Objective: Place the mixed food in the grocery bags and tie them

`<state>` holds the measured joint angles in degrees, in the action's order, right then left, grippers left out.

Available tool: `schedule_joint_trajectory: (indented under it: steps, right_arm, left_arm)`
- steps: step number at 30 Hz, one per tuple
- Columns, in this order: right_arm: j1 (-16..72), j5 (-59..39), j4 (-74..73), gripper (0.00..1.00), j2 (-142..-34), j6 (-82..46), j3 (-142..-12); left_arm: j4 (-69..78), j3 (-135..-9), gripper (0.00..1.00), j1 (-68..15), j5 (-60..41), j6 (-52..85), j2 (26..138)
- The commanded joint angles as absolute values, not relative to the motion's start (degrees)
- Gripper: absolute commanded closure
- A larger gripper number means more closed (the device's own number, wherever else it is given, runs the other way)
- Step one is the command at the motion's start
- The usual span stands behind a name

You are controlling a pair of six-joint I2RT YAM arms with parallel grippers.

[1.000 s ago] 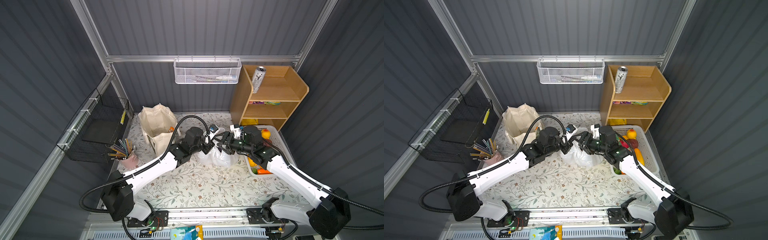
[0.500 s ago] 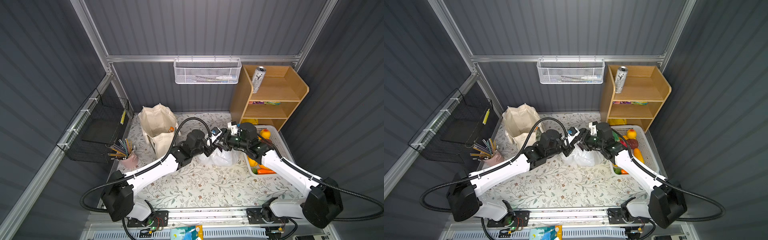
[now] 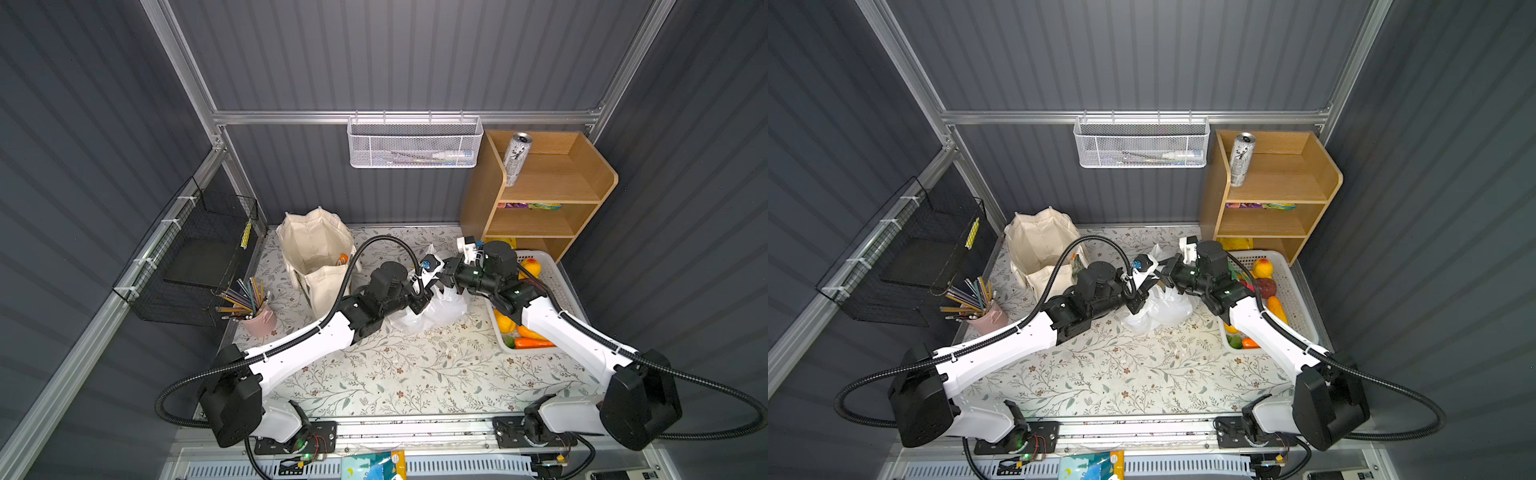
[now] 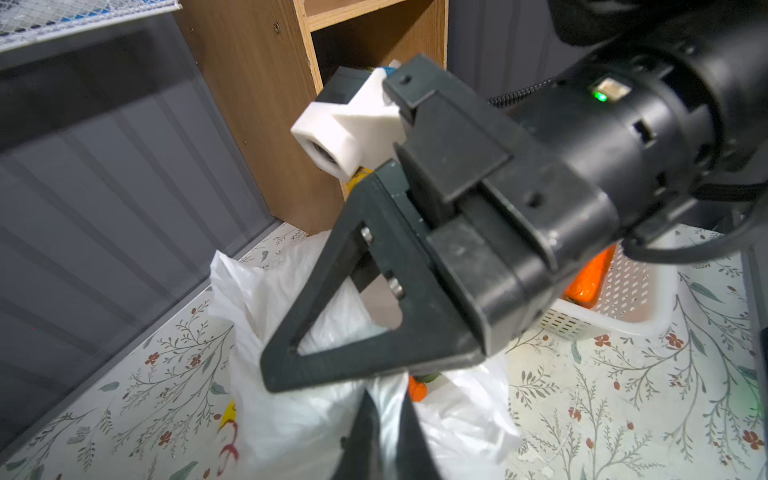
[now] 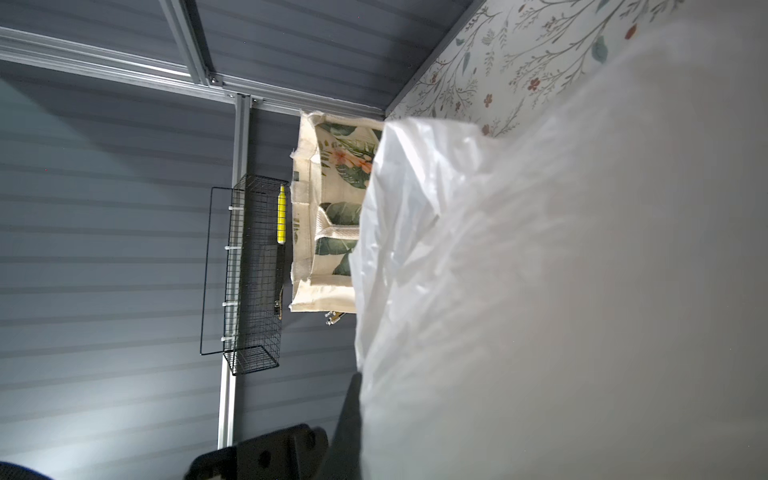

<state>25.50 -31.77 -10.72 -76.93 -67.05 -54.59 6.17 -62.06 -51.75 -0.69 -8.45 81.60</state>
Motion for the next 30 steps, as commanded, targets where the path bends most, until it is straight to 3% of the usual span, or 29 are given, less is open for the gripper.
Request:
schedule_joint_trajectory:
  steps: [1,2,4,8,13,24,30]
  right_arm:
    - [23.13,-37.73,-22.67,1.00,-75.92,-66.71,-51.22]
    - [22.06,-39.74,-25.11,1.00,-76.00,-66.50,-49.96]
    - [19.81,-43.81,-31.64,1.00,-76.93,-66.53,-47.25]
    - [16.35,-51.13,-41.55,1.00,-78.62,-66.34,-43.56]
    - [14.14,-57.88,-50.52,1.00,-79.79,-65.73,-42.32]
    - [12.39,-61.52,-55.32,1.00,-81.73,-66.50,-41.86]
    - [12.26,-61.97,-57.31,1.00,-82.56,-66.47,-42.01]
  left_arm:
    - [7.44,-58.92,0.55,-52.38,1.79,-5.49,78.59]
    - [8.91,-57.71,0.44,-52.28,3.54,-4.71,76.99]
    - [10.70,-56.11,0.32,-51.87,5.65,-3.03,74.16]
    - [14.75,-53.52,0.19,-49.26,10.40,2.34,69.98]
    - [15.23,-54.41,0.16,-42.31,6.58,8.29,72.90]
    - [20.40,-58.43,0.12,-42.09,-10.28,10.65,85.75]
    - [21.09,-58.10,0.24,-44.02,-14.55,13.26,89.31]
